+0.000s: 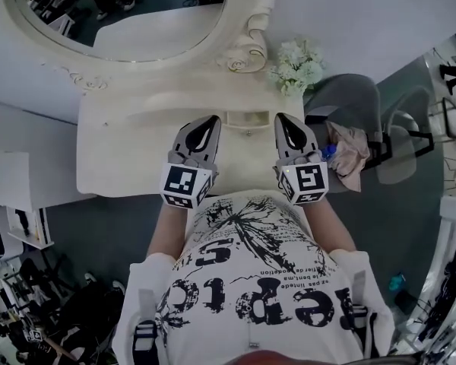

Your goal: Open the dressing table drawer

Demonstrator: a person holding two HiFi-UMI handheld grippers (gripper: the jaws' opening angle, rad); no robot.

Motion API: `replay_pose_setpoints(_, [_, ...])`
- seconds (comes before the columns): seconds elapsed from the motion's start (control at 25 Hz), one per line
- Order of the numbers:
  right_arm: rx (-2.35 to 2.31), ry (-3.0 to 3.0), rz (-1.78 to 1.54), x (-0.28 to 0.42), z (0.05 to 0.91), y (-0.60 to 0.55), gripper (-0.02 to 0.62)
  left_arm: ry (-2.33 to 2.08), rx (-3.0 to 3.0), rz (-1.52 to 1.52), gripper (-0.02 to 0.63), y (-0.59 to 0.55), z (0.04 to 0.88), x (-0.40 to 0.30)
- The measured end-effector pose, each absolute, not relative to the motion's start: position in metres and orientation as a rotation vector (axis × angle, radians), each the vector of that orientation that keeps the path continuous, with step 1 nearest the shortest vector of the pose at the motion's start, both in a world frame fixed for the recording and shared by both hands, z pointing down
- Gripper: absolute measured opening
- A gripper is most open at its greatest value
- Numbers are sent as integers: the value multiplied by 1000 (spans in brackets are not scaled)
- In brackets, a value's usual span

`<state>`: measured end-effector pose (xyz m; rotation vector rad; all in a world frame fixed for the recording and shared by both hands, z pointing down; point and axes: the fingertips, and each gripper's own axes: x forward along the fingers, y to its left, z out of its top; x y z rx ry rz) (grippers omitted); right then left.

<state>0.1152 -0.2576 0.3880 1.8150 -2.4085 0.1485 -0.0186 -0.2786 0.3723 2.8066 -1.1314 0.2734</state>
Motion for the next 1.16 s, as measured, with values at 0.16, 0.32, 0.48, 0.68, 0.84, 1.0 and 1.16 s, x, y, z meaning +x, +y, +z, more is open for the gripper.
replay_pose_setpoints(0.16, [1786, -2425, 121, 115, 386, -257, 17, -1127, 2818, 283, 20, -275, 370, -12])
replay_pose_setpoints(0.32, [1779, -2436, 134, 117, 387, -258, 17, -1133, 2805, 295, 20, -275, 373, -11])
replay_pose_setpoints(0.48, [1791, -2432, 168, 120, 390, -259, 17, -1141, 2796, 299, 20, -275, 376, -10])
replay_pose_setpoints(0.68, [1818, -2428, 179, 124, 391, -259, 17, -1140, 2790, 310, 20, -274, 377, -10])
replay_pose_setpoints(0.84, [1821, -2433, 153, 123, 389, -259, 17, -1139, 2788, 315, 20, -273, 379, -10])
replay_pose_setpoints(1.0, [1819, -2445, 146, 120, 387, -259, 17, -1154, 2782, 310, 20, -275, 378, -15])
replay_pose_setpoints(1.16, [1812, -2448, 146, 119, 387, -258, 17, -1164, 2781, 312, 20, -276, 377, -18])
